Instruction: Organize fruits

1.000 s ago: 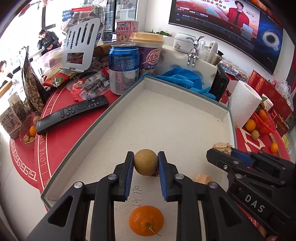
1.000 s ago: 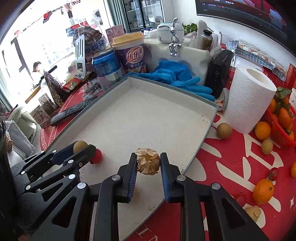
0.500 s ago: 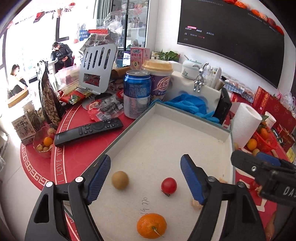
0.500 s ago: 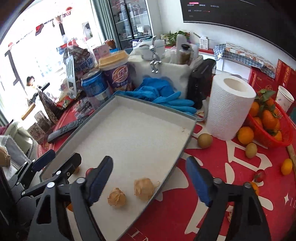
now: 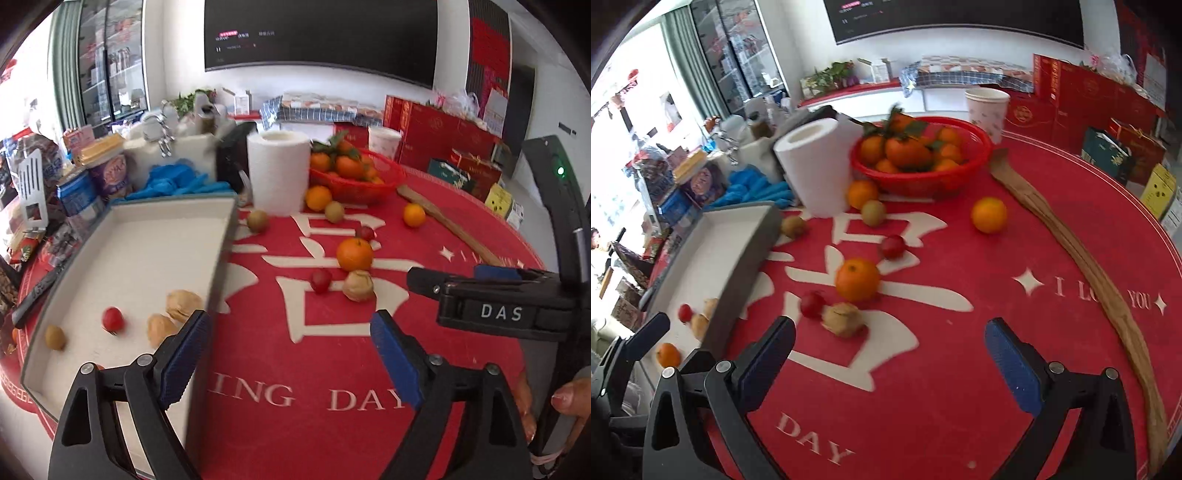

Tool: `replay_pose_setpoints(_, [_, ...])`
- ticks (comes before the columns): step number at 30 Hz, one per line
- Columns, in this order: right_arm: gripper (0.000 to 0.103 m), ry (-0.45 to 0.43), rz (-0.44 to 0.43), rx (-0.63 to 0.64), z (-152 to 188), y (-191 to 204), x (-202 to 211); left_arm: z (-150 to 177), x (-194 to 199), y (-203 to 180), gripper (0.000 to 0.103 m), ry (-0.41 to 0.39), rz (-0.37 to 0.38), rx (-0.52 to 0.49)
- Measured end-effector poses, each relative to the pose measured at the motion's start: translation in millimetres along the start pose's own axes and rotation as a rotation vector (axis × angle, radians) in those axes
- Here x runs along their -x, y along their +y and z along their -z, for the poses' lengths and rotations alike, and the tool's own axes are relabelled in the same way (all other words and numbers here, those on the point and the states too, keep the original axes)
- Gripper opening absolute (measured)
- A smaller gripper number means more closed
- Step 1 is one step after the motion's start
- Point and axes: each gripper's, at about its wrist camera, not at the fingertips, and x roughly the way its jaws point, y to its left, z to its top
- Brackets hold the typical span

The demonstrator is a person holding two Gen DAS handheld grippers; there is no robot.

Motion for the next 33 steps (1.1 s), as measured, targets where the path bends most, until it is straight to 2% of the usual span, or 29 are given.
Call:
replay_pose_setpoints(4, [0.103,0.020,0.079,-0.033,19,-39,-4,14,-38,-21,0.090,0.124,-0.036,0.012])
replay_pose_setpoints(6, [0.103,0.012,0.108,-0.028,28,-48,-5,17,-48,-23,0.090,0.151,-0.042,0.034])
replay_pose_setpoints(11, [0.103,0.015,0.141,-0.023,34,-55,-8,13,-54,-23,0.091,0.122,-0.070,0.045])
replay_pose_setpoints(17, [0.103,0.015,0.198,0.022,35,-50,-13,6,-63,-12,0.102,0.139,-0.069,0.081])
replay_pose_setpoints(33, [0.103,0.007,0.202,0.017,37,-53,-13,6,-64,-11,0.102,0.139,-0.066,0.077])
